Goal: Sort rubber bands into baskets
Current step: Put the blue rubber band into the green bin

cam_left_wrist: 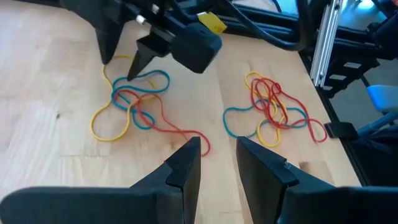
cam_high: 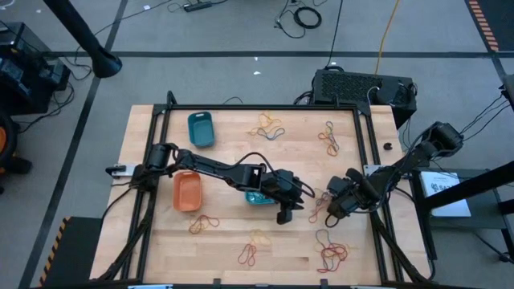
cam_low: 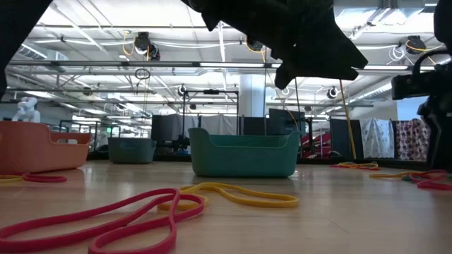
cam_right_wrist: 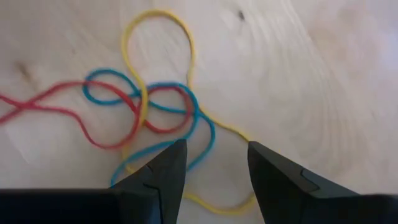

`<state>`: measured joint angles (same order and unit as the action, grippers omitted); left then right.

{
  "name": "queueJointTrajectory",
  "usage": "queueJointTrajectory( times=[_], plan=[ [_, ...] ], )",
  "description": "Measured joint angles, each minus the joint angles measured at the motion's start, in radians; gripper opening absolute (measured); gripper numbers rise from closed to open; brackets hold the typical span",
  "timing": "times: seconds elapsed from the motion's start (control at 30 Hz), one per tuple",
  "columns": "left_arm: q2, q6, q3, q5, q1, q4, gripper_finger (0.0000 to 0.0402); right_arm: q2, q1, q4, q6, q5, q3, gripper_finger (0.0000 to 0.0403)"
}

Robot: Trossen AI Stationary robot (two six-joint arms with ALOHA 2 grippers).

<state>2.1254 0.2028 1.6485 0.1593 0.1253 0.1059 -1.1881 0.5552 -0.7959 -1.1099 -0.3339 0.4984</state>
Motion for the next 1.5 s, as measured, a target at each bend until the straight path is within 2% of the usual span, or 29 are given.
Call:
queueJointTrajectory(
  times=[0.33,0.57,0.67,0.8,0.87,1.1,1.27,1.5],
  plan=[
    [0.0,0.001,0.0,0.0,0.002,0.013,0.0109,-0.019,0.003,0.027,-0.033,0.005,-0.003,0.0164],
    [0.0,0.002,0.0,0.0,0.011,0.065,0.0109,-0.075,0.005,0.15,-0.04,0.037,-0.069,0.0158],
    [0.0,0.005,0.0,0.0,0.013,0.074,0.0109,-0.067,0.004,0.137,-0.027,0.053,-0.063,0.0123],
    [-0.009,0.025,0.0,0.0,0.011,0.096,0.0109,-0.042,0.003,0.121,0.056,0.08,-0.037,0.0035],
    [-0.02,0.023,0.0,-0.005,0.01,0.103,0.0109,-0.04,0.002,0.09,0.102,0.086,-0.016,0.001],
    [-0.111,0.015,-0.001,0.0,0.014,0.2,0.0109,-0.036,0.004,-0.037,0.222,-0.084,0.078,0.0002],
    [-0.171,-0.036,0.0,-0.056,0.041,0.238,0.0109,-0.035,0.005,-0.026,0.322,-0.227,0.144,0.0001],
    [-0.176,-0.14,-0.005,-0.173,0.085,0.254,0.0109,-0.034,0.042,0.061,0.503,-0.314,0.256,0.0001]
  ],
)
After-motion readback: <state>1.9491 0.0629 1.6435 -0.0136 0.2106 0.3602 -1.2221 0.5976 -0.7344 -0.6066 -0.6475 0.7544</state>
